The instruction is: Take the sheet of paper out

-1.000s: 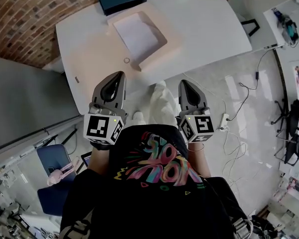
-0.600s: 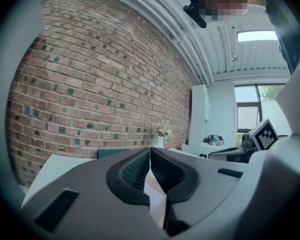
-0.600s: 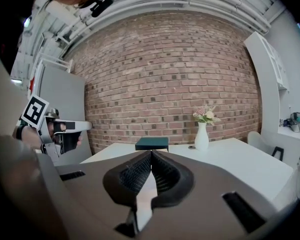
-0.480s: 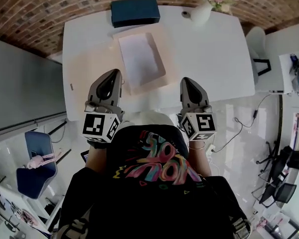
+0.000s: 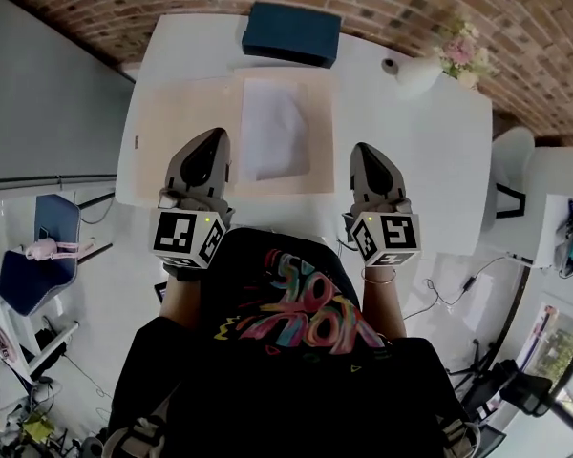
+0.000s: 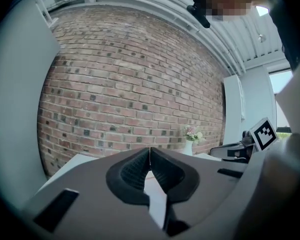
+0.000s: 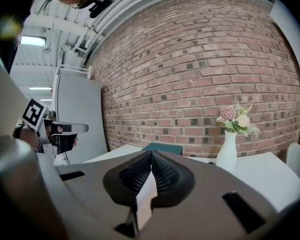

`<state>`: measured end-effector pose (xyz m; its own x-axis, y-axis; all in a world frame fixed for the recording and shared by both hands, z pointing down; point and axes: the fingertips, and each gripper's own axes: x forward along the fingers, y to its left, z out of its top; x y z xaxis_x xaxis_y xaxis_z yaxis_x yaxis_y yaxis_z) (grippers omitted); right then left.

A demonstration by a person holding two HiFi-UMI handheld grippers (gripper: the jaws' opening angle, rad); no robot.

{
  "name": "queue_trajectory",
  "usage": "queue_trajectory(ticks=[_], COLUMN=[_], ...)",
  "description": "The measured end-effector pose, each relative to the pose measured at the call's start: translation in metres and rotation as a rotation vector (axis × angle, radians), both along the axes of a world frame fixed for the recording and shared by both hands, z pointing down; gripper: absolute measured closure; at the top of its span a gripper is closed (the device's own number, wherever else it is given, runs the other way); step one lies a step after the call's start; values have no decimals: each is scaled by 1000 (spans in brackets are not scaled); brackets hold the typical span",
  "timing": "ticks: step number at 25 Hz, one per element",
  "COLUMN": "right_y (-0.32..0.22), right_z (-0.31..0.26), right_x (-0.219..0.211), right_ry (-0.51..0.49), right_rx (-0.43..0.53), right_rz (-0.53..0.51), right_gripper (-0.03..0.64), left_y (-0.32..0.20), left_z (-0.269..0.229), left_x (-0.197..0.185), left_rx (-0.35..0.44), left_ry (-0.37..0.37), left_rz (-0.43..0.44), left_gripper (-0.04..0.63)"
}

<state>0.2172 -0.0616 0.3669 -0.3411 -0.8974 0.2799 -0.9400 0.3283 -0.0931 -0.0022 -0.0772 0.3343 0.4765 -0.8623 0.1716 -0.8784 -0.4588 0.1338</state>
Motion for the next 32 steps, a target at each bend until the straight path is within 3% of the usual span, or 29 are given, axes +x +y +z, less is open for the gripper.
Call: queue_trajectory(ticks=[11, 26, 32], right_y=[-38, -49, -54], right_z=[0, 6, 10], right_x=[-14, -21, -27], right_ry=[-13, -8, -1], right_rx=[15, -8, -22], right_rz=[-41, -47, -59], right_gripper=[597, 597, 597], left_y=[-31, -48, -54], left_z=[7, 23, 33], left_x=[-3, -5, -9], left_rx=[-22, -71, -104], left_ry=[16, 31, 95], left_rz=[-9, -6, 2], left_gripper=[569, 569, 568])
